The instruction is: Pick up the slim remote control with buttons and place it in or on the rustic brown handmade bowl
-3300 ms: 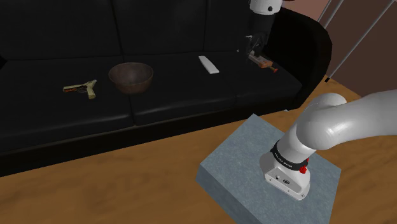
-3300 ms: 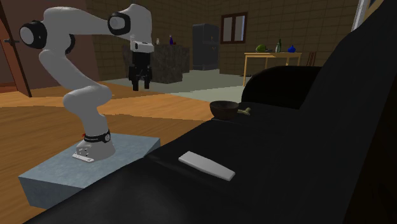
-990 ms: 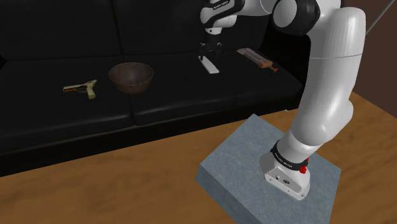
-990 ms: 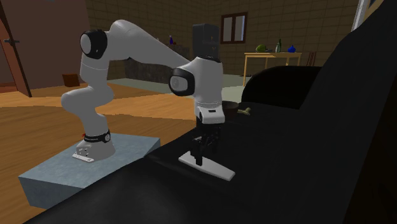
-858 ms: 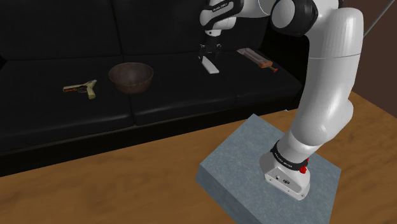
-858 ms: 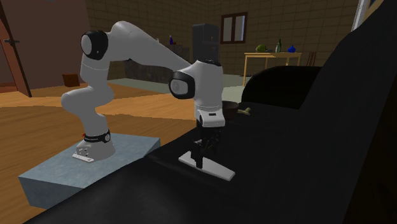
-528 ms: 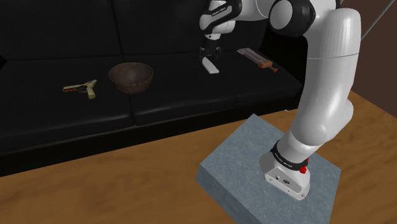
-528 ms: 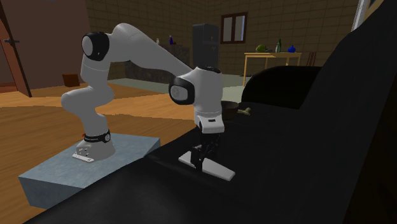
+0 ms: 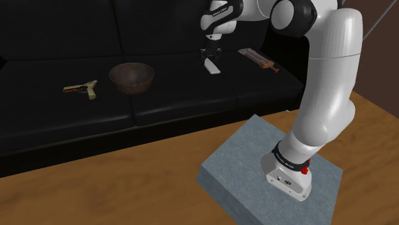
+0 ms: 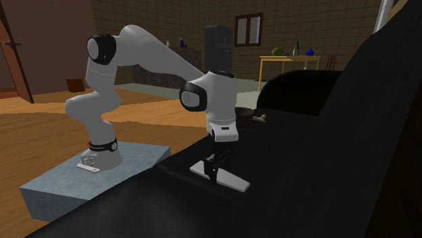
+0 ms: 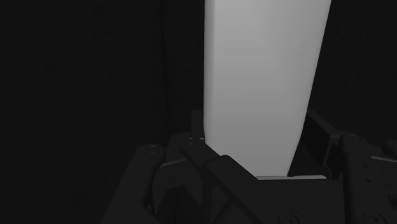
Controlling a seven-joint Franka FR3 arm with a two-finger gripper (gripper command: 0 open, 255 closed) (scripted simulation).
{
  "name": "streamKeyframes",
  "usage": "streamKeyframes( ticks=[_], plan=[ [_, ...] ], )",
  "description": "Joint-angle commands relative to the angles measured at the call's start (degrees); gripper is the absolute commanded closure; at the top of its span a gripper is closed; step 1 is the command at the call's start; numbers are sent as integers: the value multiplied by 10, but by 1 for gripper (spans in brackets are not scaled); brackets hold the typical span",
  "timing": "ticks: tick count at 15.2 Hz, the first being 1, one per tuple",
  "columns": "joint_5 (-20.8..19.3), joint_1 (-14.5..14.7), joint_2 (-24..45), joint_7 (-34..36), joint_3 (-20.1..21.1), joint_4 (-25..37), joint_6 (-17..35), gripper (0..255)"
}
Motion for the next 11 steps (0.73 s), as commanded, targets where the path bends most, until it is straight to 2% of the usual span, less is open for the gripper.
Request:
streamKeyframes(
  ticks=[1, 8, 11],
  plan=[
    [0, 0, 0, 0, 0, 0, 0, 255],
    [0, 0, 0, 0, 0, 0, 0, 255],
    [-2, 1, -10, 1, -1, 8, -18, 255]
  ],
)
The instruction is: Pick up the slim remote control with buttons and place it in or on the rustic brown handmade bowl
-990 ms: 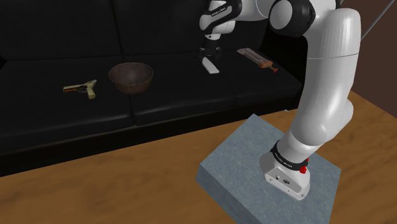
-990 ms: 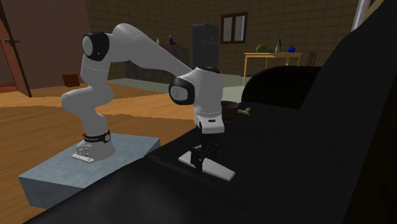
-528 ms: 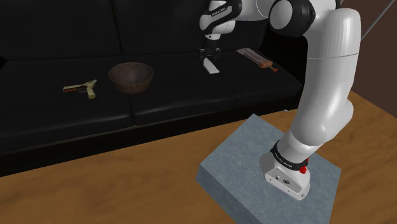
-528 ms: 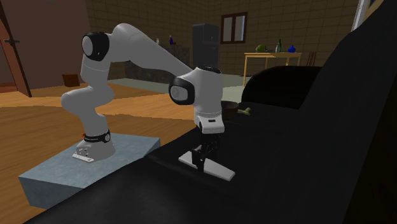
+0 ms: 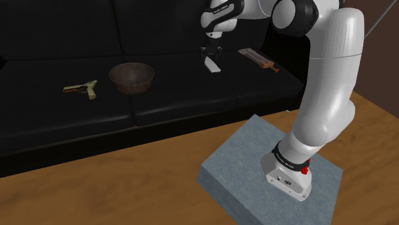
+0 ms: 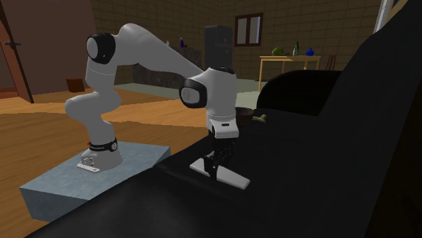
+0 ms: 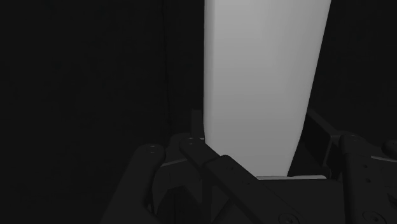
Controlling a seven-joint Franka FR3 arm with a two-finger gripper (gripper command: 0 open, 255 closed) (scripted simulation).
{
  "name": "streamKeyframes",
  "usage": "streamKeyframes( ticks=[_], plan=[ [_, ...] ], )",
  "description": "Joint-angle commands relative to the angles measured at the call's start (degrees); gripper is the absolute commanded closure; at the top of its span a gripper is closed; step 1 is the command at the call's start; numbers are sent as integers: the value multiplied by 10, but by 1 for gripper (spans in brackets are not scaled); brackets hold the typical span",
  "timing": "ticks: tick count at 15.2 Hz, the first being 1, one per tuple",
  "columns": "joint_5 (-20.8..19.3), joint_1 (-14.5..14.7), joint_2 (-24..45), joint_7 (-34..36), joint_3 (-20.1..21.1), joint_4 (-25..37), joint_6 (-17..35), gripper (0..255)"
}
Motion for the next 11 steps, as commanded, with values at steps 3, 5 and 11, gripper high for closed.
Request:
streamKeyframes(
  ticks=[3, 5, 11],
  plan=[
    [-2, 1, -13, 1, -1, 12, -25, 255],
    [-3, 1, -18, 2, -2, 19, -37, 255],
    [-6, 1, -33, 3, -3, 45, -77, 255]
  ],
)
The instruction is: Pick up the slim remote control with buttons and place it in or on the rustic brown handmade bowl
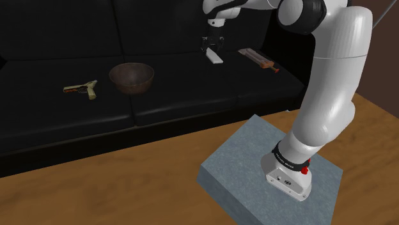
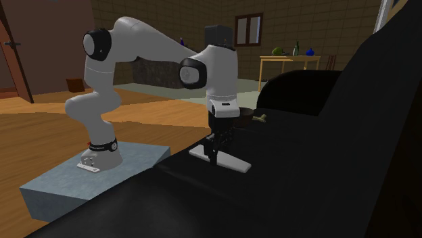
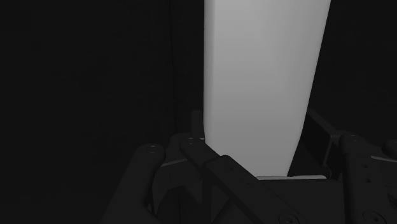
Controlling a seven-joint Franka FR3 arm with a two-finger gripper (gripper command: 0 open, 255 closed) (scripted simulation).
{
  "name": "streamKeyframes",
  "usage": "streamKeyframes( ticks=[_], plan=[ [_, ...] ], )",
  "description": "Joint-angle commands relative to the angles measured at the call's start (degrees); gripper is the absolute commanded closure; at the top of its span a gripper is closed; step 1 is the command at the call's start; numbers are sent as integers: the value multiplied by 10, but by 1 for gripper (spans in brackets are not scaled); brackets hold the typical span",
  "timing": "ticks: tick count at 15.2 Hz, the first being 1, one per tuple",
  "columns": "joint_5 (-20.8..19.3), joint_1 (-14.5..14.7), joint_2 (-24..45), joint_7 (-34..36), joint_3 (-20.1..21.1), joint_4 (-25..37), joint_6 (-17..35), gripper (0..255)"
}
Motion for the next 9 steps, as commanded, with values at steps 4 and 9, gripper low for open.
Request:
streamKeyframes(
  ticks=[4, 9],
  plan=[
    [-2, 0, -9, 1, -1, 26, -35, 255],
    [-3, -1, -15, 2, -2, 55, -70, 255]
  ],
)
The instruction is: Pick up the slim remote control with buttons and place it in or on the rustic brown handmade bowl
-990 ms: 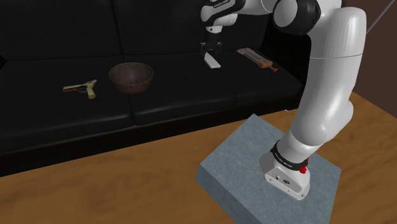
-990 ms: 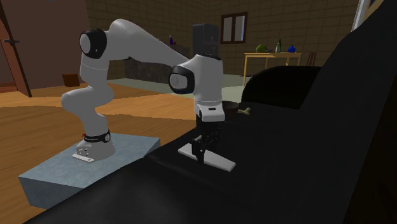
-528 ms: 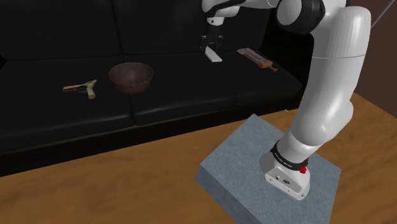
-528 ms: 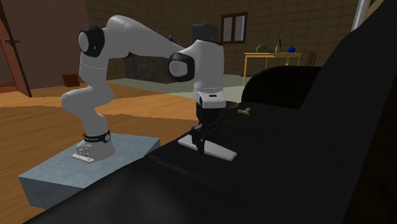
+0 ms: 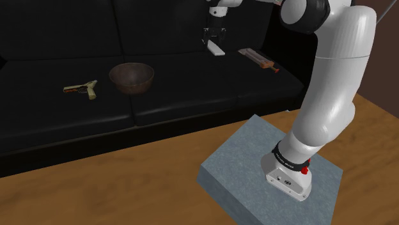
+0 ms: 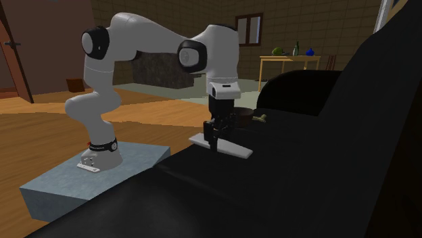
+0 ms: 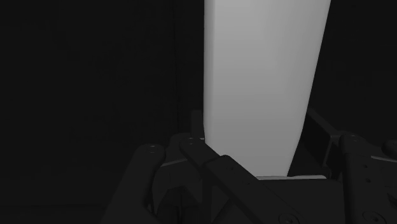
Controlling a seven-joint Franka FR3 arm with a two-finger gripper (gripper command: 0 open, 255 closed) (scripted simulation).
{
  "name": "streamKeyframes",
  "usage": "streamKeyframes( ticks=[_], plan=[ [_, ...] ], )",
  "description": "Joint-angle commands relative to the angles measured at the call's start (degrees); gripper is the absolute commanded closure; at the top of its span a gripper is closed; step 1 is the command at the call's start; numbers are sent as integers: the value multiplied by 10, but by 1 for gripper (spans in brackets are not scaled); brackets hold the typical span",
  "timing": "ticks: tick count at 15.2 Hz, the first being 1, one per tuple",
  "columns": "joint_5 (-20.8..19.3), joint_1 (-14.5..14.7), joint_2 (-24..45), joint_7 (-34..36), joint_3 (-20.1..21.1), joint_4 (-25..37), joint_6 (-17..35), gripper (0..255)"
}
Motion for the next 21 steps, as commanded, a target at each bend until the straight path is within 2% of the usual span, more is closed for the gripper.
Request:
streamKeyframes(
  ticks=[1, 10, 15, 21],
  plan=[
    [0, 0, -3, 0, 0, 12, -15, 255],
    [-1, -2, -5, 1, -1, 74, -78, 255],
    [-11, 42, -35, 61, 15, 30, -64, 255],
    [-20, 93, -52, 134, 38, 7, -57, 255]
  ],
)
